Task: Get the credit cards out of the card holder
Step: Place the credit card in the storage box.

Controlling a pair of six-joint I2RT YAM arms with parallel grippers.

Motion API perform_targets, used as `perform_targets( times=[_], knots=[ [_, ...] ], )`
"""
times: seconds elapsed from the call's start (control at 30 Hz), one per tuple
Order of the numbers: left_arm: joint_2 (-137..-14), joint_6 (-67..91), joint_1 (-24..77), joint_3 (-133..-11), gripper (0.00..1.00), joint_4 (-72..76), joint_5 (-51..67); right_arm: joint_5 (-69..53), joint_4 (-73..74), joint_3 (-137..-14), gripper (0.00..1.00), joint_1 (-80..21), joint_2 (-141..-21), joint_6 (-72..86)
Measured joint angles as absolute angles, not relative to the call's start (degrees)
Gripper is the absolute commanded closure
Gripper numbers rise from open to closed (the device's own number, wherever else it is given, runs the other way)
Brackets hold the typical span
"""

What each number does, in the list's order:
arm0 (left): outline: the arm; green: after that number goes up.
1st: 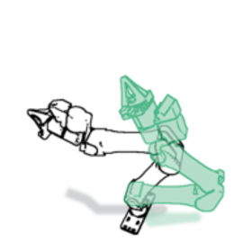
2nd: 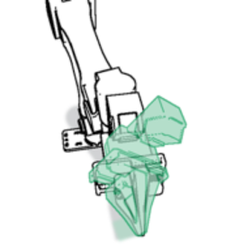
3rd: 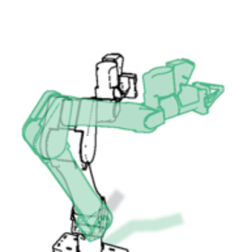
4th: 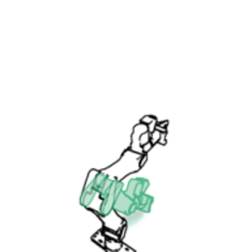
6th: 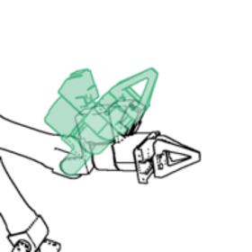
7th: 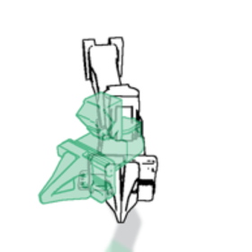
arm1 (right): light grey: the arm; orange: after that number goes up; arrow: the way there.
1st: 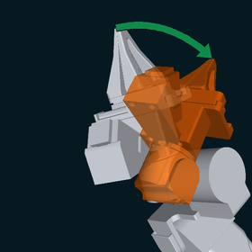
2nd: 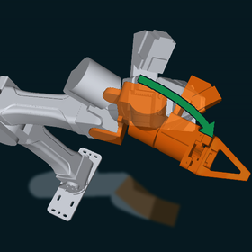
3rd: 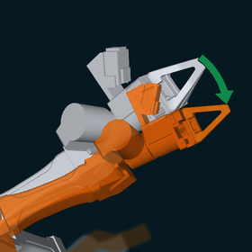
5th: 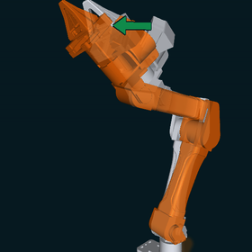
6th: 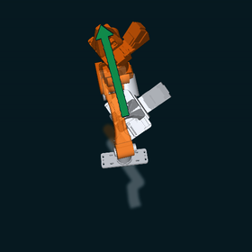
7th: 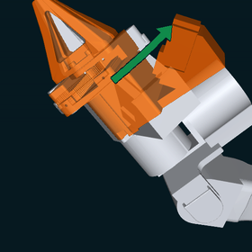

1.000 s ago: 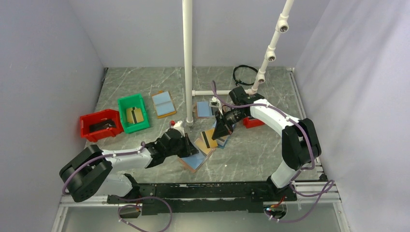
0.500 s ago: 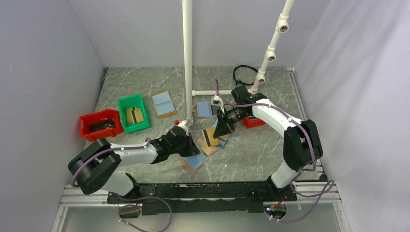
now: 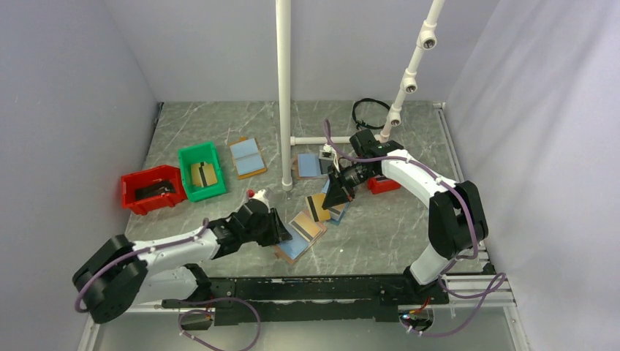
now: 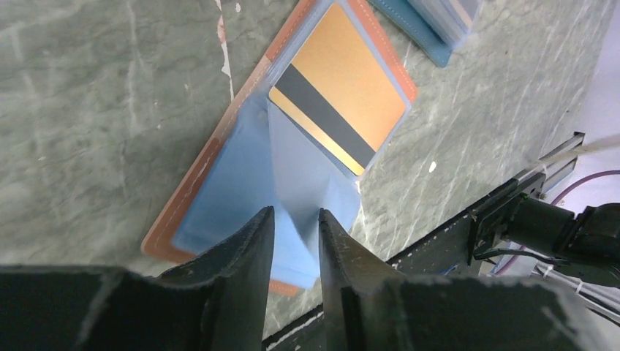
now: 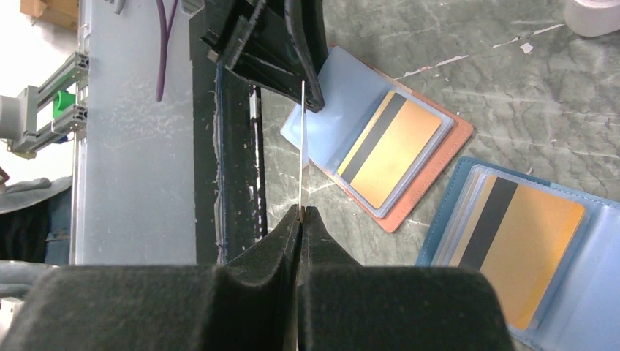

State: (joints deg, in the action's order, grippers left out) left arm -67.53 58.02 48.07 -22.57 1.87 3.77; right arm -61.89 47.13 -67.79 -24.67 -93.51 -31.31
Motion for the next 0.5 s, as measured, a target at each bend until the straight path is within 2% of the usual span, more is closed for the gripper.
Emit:
perform_targets(
  times=[0.1, 0.2, 0.27, 0.37, 0.5],
  knots=[
    [-62.17, 58.15, 48.07, -22.46, 0.57, -2.02, 2.55, -61.93, 47.13, -67.77, 1.00, -24.67, -93.51, -31.31],
    [-55.07, 57.74, 48.07, -22.46, 0.31, -6.94, 1.26, -62.04, 47.13, -67.77, 1.00, -24.67, -93.51, -31.31],
    [-49.74, 57.34, 48.07, -22.48, 0.20, -10.72, -0.34, -62.06, 47.13, -67.77, 1.00, -24.67, -93.51, -31.31],
    [-41.74, 56.60, 48.05, -22.48, 0.13, -15.97, -2.96, -62.06, 47.13, -67.77, 1.00, -24.67, -93.51, -31.29],
    [-31.33, 54.24, 47.94, -22.39, 0.11, -18.92, -4.82, -62.11, 47.13, -67.77, 1.00, -24.67, -93.51, -31.29]
  ],
)
